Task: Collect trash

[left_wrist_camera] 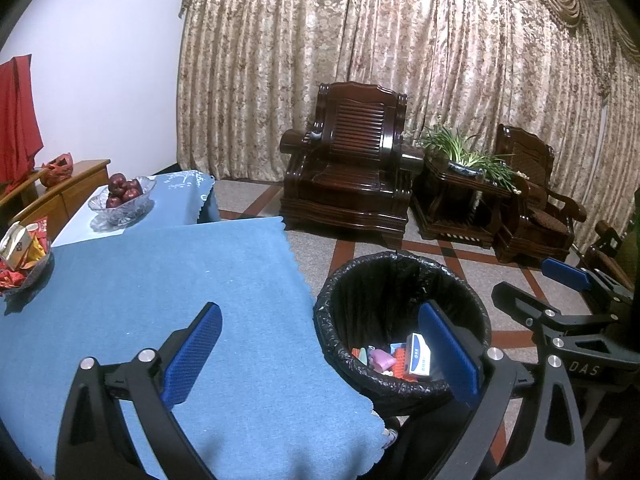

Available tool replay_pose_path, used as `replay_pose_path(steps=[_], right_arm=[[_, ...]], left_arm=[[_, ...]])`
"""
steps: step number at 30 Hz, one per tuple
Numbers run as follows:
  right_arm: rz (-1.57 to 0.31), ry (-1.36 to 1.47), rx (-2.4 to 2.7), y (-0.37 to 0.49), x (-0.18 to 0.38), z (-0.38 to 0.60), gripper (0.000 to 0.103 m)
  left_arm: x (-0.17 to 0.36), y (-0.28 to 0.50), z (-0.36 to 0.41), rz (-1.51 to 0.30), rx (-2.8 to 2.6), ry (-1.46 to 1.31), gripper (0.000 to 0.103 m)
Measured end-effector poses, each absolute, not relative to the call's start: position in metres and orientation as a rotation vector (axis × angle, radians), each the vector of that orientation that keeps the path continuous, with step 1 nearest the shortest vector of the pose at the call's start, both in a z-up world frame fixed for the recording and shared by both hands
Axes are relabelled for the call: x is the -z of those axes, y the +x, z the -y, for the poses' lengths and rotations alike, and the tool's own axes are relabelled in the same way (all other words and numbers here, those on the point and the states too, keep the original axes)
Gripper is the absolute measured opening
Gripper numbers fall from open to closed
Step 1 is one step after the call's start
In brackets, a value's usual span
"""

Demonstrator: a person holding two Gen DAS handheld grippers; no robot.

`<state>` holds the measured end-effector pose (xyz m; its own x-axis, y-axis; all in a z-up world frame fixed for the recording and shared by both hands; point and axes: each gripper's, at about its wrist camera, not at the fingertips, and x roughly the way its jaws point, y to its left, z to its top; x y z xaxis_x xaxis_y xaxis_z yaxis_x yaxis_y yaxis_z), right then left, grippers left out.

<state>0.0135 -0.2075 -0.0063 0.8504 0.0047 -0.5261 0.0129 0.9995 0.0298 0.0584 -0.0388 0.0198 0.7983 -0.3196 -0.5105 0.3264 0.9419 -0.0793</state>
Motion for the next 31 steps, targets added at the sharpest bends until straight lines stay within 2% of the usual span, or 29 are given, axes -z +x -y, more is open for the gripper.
replay_pose_path(steps=[31], right_arm=[[-0.561, 0.037, 0.004, 0.0144, 0.0080, 0.2078, 0.098]], left_arm=[[-0.0182, 0.0546, 0.0368, -0.557, 0.344, 0.014, 0.097]])
